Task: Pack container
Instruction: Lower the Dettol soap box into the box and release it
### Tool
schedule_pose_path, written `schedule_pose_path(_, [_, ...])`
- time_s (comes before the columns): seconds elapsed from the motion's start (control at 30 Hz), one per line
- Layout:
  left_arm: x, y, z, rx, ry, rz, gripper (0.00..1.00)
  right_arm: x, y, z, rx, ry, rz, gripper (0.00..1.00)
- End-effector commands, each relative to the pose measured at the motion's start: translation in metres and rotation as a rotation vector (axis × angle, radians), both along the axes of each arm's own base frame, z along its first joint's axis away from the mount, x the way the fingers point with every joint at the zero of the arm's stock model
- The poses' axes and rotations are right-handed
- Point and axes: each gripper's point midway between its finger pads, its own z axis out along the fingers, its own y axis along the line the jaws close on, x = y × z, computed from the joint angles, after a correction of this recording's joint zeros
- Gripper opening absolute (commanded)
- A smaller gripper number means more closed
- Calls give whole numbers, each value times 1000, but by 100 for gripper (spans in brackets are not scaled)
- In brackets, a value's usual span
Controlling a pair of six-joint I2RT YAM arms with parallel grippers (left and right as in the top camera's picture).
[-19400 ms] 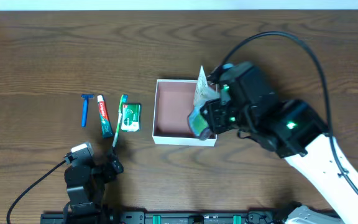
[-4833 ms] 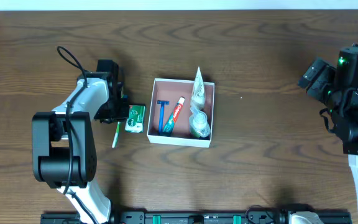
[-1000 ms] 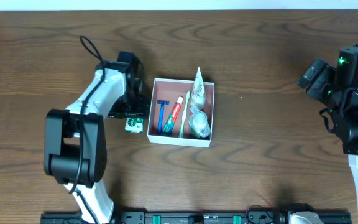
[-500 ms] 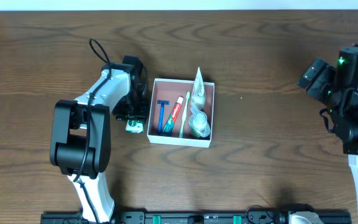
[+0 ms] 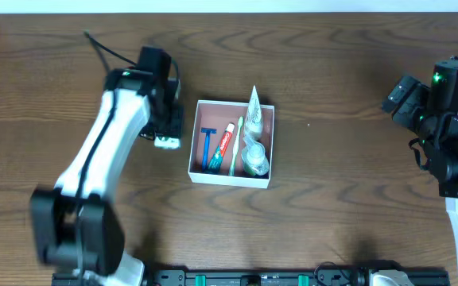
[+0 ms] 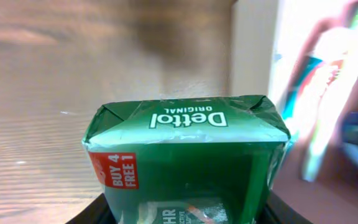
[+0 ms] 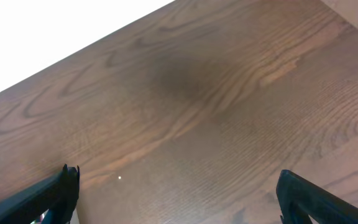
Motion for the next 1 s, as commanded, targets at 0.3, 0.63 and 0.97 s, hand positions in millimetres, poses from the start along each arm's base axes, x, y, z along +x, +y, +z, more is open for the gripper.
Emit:
schedule_pose_path(0.3, [-8,-90,21,-87,-142,-162,43,-1,-3,1,7,-7,-19,99])
schedule_pose_path(0.63, [-3,-109,-33,-54,-31,-137,44,-1,-3,1,7,-7,-19,99])
schedule_pose_path(0.97, [-2,-105,-82,17,68,-130,45,0,-3,2,7,-7,-19,99])
